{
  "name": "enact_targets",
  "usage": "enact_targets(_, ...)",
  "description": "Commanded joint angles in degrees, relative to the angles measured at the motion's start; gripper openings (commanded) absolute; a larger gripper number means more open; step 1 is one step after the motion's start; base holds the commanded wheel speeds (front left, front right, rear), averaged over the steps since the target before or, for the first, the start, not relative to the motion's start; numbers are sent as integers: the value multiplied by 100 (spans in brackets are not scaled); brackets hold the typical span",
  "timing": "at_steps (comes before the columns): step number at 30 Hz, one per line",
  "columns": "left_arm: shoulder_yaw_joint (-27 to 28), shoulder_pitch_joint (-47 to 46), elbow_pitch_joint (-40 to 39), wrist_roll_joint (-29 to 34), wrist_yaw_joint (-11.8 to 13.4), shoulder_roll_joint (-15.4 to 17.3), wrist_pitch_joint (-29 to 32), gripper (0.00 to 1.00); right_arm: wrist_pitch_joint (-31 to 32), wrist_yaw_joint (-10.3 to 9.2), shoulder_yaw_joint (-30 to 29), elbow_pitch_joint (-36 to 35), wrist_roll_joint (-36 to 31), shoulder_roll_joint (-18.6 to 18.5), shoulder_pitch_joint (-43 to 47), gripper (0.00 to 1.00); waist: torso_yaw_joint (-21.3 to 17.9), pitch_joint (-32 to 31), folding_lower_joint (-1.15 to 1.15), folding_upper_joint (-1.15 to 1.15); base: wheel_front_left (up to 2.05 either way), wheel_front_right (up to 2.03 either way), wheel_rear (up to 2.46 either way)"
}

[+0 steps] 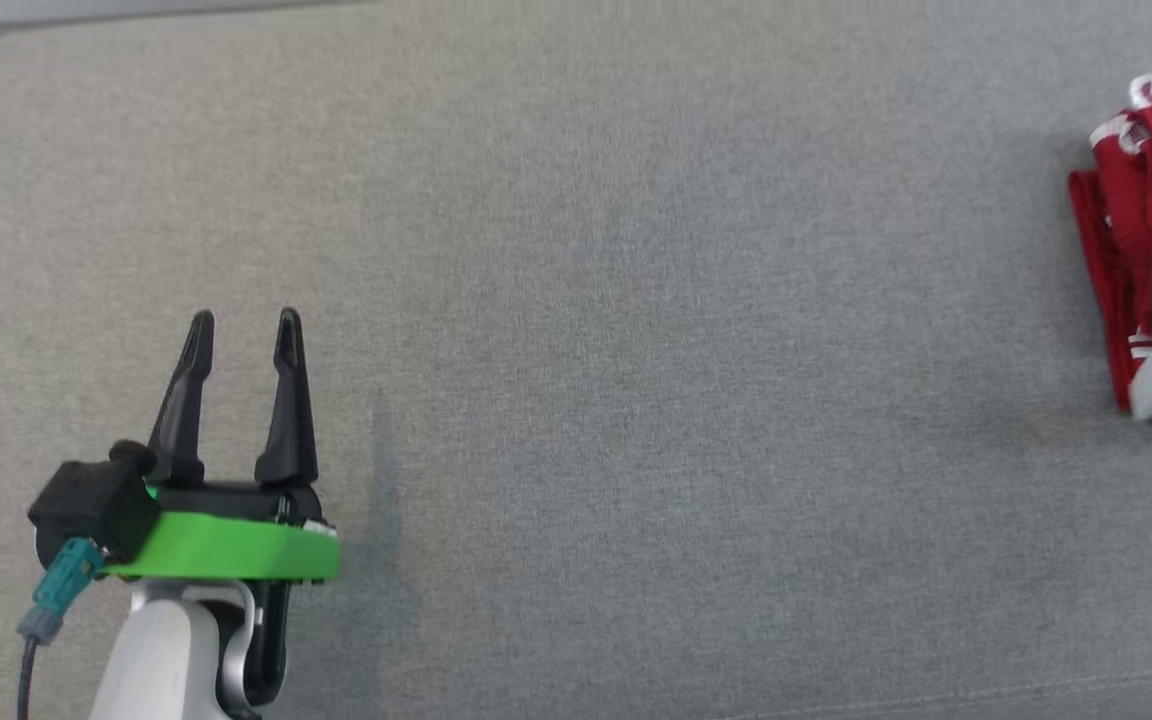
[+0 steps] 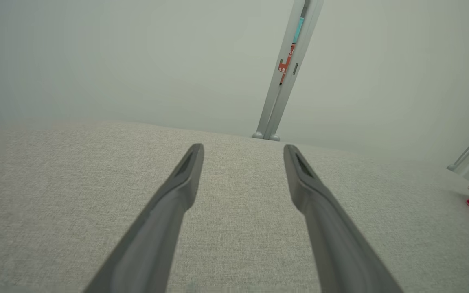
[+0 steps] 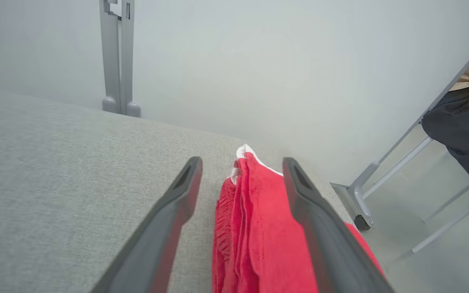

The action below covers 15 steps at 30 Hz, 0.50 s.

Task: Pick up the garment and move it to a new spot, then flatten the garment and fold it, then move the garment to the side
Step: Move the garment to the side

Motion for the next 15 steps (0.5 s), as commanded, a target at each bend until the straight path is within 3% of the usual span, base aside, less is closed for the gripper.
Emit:
enact_targets(1,36,134,29,-20,-16,-24,-16,100,-62,-9,54,-171,129,132,208,100,86,-540,0,0,0,0,0)
enact_targets(7,152,494,104,-16,-16,-103,-16,100,37,-8,378,-843,387,670,976,100,163,-1019,0,0,0,0,0)
enact_targets(15,348,921,231,-103,-16,-204,-16,100,131,-8,604,-1181,619,1063,1684,100,162,-1459,0,0,0,0,0)
